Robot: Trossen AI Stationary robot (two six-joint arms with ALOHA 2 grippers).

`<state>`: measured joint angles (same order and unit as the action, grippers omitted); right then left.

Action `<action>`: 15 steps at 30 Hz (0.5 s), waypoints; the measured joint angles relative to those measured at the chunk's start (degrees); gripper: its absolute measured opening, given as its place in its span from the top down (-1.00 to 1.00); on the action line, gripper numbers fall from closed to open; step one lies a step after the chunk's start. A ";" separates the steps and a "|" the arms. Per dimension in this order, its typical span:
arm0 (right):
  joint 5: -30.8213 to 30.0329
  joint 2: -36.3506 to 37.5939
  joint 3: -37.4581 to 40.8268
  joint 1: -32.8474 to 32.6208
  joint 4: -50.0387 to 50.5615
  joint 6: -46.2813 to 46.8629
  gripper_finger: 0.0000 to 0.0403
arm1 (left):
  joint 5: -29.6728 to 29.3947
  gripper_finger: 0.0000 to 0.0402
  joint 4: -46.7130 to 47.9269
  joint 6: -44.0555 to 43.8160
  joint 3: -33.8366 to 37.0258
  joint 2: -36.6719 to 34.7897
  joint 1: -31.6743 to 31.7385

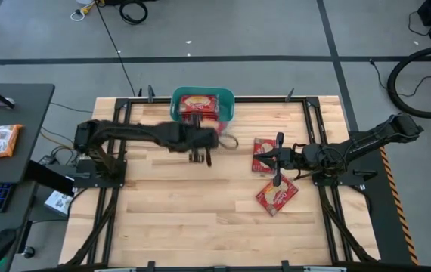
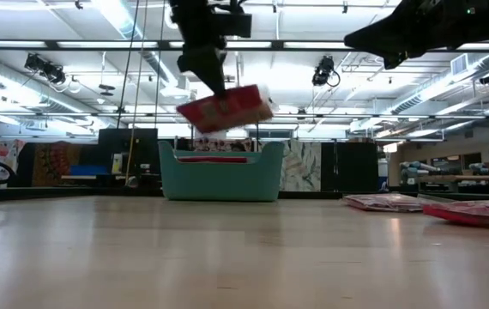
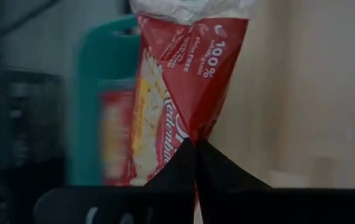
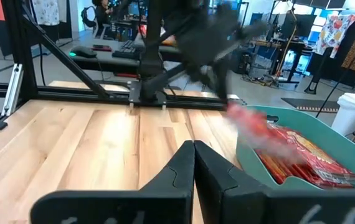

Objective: Sort popcorn bags into baskets
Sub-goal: Put the popcorn bag into the green bin

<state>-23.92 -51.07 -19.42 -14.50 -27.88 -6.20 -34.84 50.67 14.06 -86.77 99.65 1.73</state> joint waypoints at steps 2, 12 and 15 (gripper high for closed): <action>0.00 0.00 0.00 0.00 -0.13 0.00 0.93 | -1.29 0.99 -0.76 3.24 -0.59 -0.85 2.56; 0.00 -0.04 0.00 0.00 -0.22 0.00 0.93 | 4.81 1.00 -15.10 14.87 9.02 -0.14 19.43; 0.00 -0.04 0.00 -0.01 -0.24 0.00 0.93 | 6.72 1.00 -21.64 17.59 12.35 -0.14 23.75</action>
<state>-23.92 -51.11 -19.42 -14.51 -28.12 -6.20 -28.11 29.03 31.65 -74.42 99.50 25.48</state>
